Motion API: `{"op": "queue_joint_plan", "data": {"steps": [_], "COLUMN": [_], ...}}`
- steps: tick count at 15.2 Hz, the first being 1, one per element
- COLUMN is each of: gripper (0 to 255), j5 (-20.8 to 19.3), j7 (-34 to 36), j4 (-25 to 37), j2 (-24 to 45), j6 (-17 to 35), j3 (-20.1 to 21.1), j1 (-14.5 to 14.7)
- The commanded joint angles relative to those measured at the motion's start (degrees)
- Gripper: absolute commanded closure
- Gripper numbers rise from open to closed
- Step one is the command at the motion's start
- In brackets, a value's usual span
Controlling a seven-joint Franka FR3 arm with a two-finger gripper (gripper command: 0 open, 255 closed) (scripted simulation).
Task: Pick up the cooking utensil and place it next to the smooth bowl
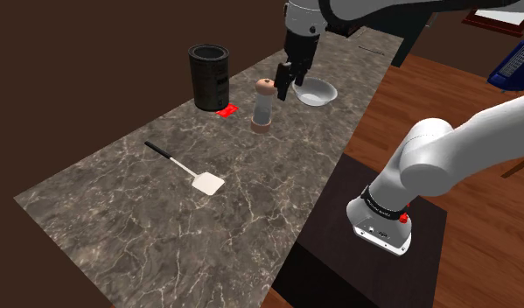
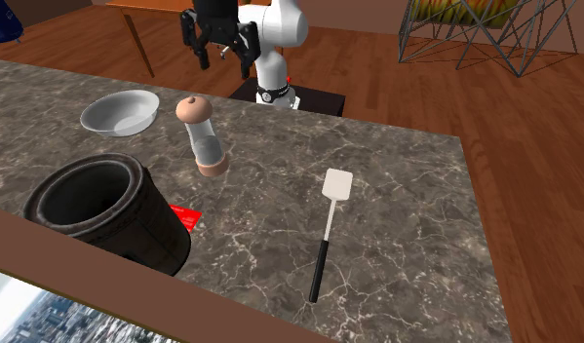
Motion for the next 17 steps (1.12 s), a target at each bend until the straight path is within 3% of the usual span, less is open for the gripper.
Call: {"op": "queue_joint_plan", "data": {"steps": [1,9,17], "gripper": [0,0,0], "j5": [0.84,1.29,-3.05], "j7": [2.13,10.12,19.25], "j4": [0.83,5.89,15.36], "j2": [2.71,15.86,31.25], "j6": [2.16,11.13,17.35], "j3": [1.78,8.17,13.25], "j1": [0.72,2.63,4.67]}}
